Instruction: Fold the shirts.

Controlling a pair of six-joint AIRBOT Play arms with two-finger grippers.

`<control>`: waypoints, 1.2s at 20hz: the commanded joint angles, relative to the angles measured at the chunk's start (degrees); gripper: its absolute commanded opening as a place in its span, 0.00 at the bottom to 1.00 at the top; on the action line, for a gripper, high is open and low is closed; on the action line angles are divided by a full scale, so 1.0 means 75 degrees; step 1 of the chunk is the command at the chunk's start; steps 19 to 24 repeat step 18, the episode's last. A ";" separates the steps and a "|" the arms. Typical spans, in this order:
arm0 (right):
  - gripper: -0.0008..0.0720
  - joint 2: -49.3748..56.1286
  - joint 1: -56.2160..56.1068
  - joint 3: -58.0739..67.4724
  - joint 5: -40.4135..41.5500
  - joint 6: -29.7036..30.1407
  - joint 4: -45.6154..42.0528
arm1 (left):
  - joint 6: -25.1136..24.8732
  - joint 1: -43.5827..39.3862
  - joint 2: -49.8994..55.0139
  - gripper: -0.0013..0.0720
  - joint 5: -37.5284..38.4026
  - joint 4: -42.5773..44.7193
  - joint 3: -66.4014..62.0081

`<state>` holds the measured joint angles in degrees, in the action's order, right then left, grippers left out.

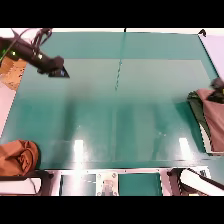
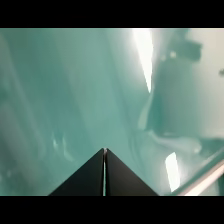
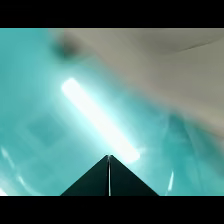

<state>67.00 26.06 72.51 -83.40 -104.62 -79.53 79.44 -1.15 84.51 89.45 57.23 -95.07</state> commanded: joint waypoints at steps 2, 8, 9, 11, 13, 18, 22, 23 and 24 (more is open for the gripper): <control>0.03 -0.2232 -0.2582 -0.3512 0.1719 0.0178 0.0152 | 0.0172 -0.0181 -0.2897 0.04 -0.0924 0.0428 0.4042; 0.03 -0.3643 -0.4313 -0.5310 0.2585 0.0125 0.0472 | 0.0198 -0.0181 -0.5237 0.05 -0.1582 0.0437 0.6808; 0.03 -0.3640 -0.4412 -0.5313 0.2410 0.0128 0.0463 | 0.0201 -0.0181 -0.5234 0.05 -0.1588 0.0437 0.6805; 0.03 -0.3637 -0.4441 -0.5316 0.2375 0.0125 0.0490 | 0.0201 -0.0181 -0.5234 0.05 -0.1635 0.0434 0.6805; 0.03 -0.3640 -0.4433 -0.5316 0.2375 0.0125 0.0493 | 0.0201 -0.0181 -0.5234 0.05 -0.1801 0.0434 0.6805; 0.03 -0.3640 -0.4433 -0.5316 0.2375 0.0125 0.0493 | 0.0201 -0.0181 -0.5234 0.05 -0.1851 0.0423 0.6805; 0.03 -0.3640 -0.4433 -0.5316 0.2375 0.0125 0.0493 | 0.0201 -0.0181 -0.5234 0.05 -0.1851 0.0423 0.6805; 0.03 -0.3640 -0.4433 -0.5316 0.2375 0.0125 0.0493 | 0.0201 -0.0181 -0.5234 0.05 -0.1851 0.0423 0.6805; 0.03 -0.3640 -0.4433 -0.5316 0.2375 0.0125 0.0493 | 0.0201 -0.0181 -0.5234 0.05 -0.1851 0.0423 0.6805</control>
